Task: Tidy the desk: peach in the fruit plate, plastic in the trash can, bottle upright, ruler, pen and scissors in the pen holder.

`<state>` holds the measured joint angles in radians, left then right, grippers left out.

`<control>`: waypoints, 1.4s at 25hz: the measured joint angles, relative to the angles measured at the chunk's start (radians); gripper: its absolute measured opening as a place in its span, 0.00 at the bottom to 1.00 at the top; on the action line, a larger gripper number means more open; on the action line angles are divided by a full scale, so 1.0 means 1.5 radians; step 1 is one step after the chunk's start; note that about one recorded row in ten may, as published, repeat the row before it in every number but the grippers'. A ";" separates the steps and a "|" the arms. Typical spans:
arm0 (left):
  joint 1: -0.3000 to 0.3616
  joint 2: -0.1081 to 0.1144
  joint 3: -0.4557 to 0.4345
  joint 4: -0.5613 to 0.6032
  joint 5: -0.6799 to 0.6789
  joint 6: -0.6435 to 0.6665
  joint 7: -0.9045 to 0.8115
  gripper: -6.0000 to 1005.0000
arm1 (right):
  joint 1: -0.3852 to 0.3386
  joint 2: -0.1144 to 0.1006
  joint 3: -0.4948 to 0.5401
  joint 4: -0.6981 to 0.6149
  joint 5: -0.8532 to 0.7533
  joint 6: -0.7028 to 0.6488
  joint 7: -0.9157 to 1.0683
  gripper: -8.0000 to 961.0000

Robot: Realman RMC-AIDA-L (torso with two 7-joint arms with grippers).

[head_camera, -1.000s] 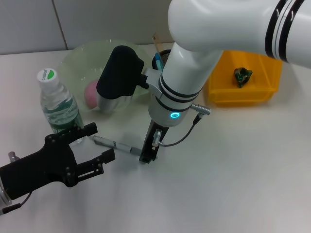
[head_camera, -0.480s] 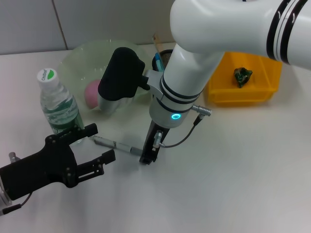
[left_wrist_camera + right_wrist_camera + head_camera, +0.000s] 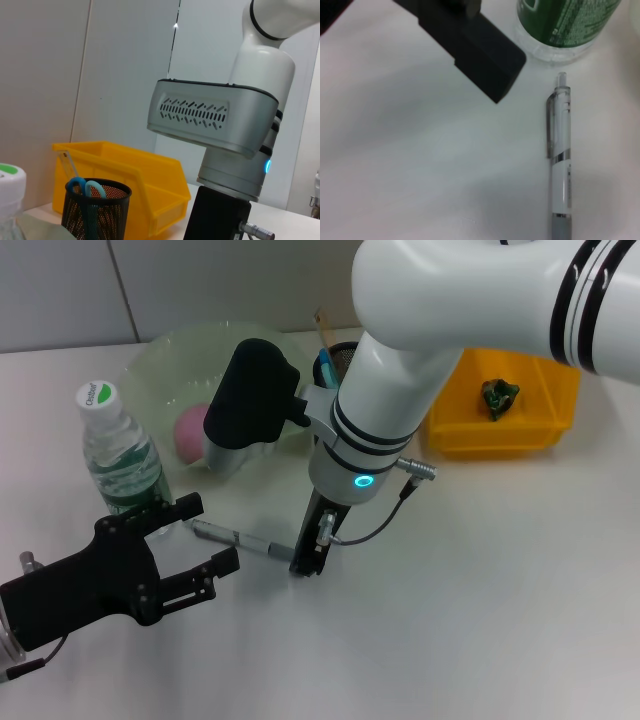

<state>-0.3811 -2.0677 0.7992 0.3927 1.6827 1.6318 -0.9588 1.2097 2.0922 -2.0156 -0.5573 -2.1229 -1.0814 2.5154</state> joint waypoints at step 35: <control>0.001 0.002 -0.009 0.005 -0.017 0.022 -0.014 0.81 | -0.123 -0.006 0.173 -0.163 -0.100 -0.106 -0.014 0.12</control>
<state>-0.3798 -2.0644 0.7851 0.3995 1.6567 1.6655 -0.9796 1.0257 2.0831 -1.7567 -0.8024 -2.2732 -1.2404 2.4943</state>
